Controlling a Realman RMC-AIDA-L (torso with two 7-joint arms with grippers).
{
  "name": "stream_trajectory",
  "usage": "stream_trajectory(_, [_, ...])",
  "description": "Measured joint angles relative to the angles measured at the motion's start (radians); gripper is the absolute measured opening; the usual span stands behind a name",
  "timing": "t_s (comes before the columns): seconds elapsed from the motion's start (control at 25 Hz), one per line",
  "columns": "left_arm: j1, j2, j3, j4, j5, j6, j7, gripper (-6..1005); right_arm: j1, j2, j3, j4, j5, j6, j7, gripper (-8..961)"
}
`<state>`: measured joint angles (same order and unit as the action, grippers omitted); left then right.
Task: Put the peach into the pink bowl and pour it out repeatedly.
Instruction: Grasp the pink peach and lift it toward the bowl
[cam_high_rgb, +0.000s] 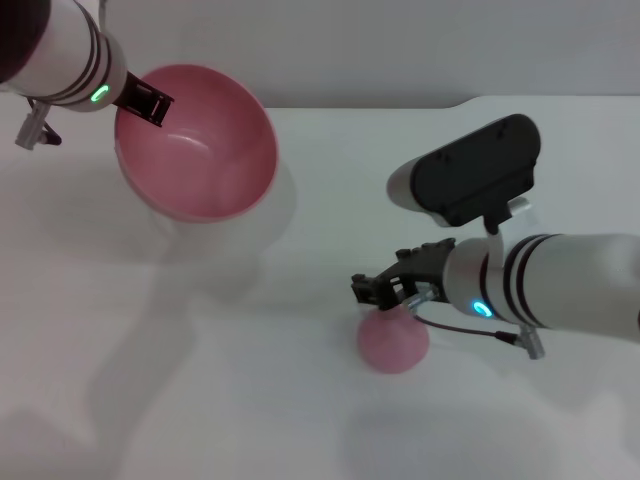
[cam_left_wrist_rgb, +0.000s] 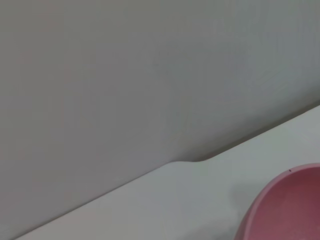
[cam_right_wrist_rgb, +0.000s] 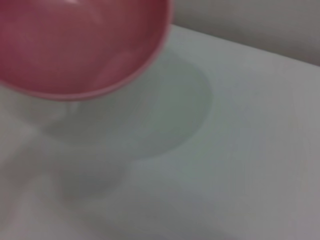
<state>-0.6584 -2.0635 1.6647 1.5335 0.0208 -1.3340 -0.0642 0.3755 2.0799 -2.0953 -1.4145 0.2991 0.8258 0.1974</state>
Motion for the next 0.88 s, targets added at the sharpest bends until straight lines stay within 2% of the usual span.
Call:
stream_trajectory(0.56, [-0.010, 0.002, -0.002, -0.034, 0.000, 0.003, -0.002, 47, -0.005, 0.002, -0.079, -0.060, -0.011, 0.073, 0.062, 635])
stream_trajectory(0.88, [-0.013, 0.001, -0.002, -0.059, 0.021, 0.003, -0.006, 47, -0.017, 0.002, -0.129, -0.138, -0.111, 0.144, 0.147, 634])
